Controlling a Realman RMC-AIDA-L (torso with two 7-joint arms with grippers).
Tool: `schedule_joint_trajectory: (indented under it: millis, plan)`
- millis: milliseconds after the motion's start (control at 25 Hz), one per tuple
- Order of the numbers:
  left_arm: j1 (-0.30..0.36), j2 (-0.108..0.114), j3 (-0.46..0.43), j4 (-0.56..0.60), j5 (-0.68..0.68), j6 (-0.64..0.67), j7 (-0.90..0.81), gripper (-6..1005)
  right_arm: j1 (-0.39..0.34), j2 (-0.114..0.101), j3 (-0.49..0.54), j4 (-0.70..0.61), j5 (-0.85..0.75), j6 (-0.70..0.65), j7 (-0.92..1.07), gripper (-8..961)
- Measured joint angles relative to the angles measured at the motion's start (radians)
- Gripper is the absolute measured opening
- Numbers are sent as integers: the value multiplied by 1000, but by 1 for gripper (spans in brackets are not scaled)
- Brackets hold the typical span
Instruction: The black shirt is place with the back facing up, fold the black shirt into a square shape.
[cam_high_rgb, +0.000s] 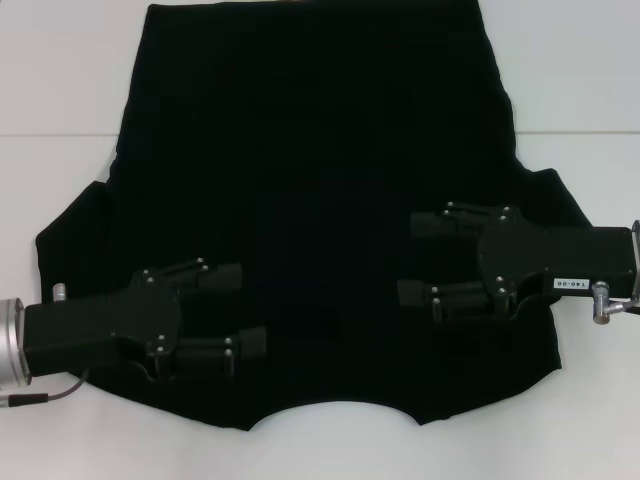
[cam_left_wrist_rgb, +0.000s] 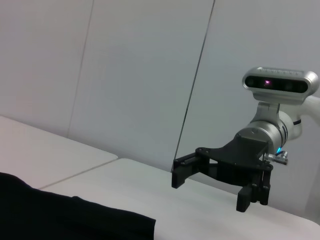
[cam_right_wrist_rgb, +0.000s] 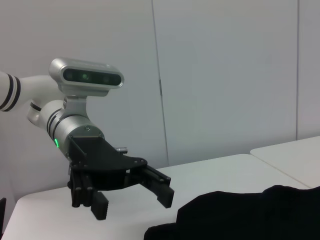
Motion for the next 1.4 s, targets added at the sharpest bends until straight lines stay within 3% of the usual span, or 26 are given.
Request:
schedule_joint_trajectory:
  millis: [520, 760, 880, 1160, 1400]
  plan:
    - [2, 0, -7, 0, -5, -7, -14, 904, 5, 0, 2, 1, 0, 2, 2, 925]
    - [-24, 17, -90, 0, -17, -153, -287, 899, 9, 11, 8, 8, 2, 6, 4, 924]
    - [-34, 29, -92, 10, -10, -227, -404, 896, 10, 18, 16, 8, 3, 7, 4, 924]
    - [-30, 33, -91, 74, -1, -371, -564, 890, 11, 27, 19, 10, 11, 7, 4, 924]
    - [-24, 44, -92, 138, 103, -540, -807, 884, 11, 29, 18, 20, 24, 9, 4, 924]
